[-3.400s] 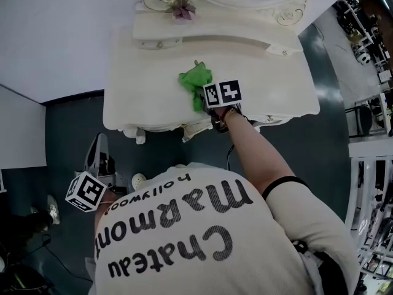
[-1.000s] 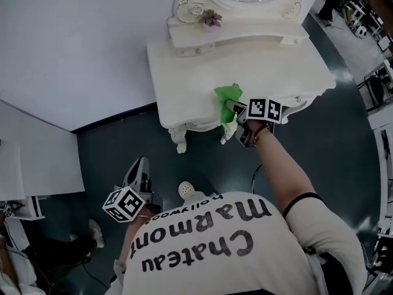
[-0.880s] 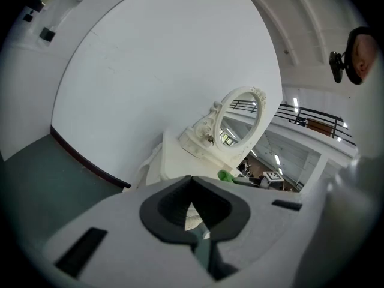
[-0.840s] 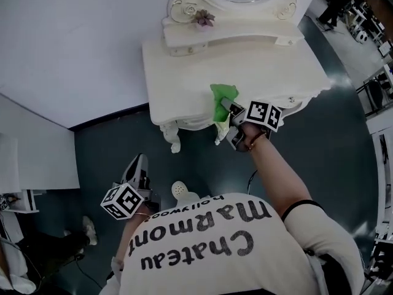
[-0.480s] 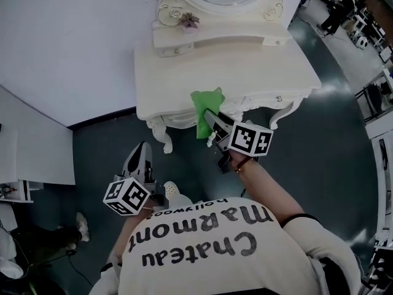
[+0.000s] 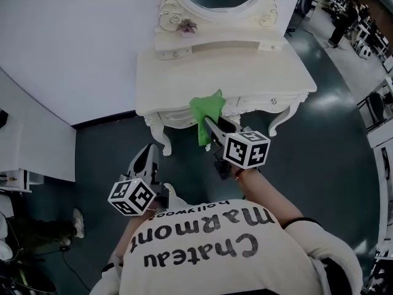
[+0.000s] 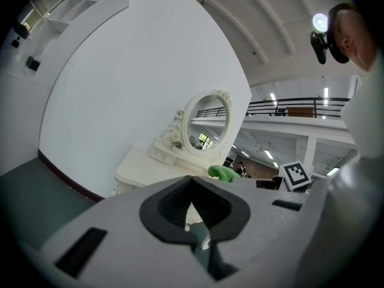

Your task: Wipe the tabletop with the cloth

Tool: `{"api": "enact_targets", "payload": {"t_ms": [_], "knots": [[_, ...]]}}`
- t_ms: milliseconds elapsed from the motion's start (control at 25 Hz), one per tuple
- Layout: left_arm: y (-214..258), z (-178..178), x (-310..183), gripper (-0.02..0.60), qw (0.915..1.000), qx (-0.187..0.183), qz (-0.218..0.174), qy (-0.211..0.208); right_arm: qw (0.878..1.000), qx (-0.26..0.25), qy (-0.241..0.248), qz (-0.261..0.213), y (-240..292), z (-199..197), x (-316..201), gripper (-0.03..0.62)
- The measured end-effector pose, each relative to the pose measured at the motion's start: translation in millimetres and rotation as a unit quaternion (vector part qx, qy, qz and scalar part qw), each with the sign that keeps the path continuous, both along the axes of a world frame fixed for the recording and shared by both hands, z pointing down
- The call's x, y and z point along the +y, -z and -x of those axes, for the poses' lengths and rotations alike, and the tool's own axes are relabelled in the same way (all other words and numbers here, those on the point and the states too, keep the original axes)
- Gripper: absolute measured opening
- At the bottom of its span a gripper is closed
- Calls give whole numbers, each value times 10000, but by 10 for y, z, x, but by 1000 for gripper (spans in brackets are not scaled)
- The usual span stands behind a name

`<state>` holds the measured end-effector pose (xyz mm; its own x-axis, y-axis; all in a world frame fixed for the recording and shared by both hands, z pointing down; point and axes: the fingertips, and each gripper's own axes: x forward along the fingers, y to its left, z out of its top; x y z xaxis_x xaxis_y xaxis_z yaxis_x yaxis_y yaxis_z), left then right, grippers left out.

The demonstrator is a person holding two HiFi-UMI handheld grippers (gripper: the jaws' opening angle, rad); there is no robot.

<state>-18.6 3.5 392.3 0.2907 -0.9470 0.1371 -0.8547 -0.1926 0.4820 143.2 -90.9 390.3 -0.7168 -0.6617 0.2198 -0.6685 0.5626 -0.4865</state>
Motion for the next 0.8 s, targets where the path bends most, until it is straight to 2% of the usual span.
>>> {"api": "enact_targets", "payload": {"t_ms": [800], "knots": [[-175, -166, 571, 8, 9999, 57, 29, 144, 9995, 251, -134, 137, -292, -361, 554, 95]]}}
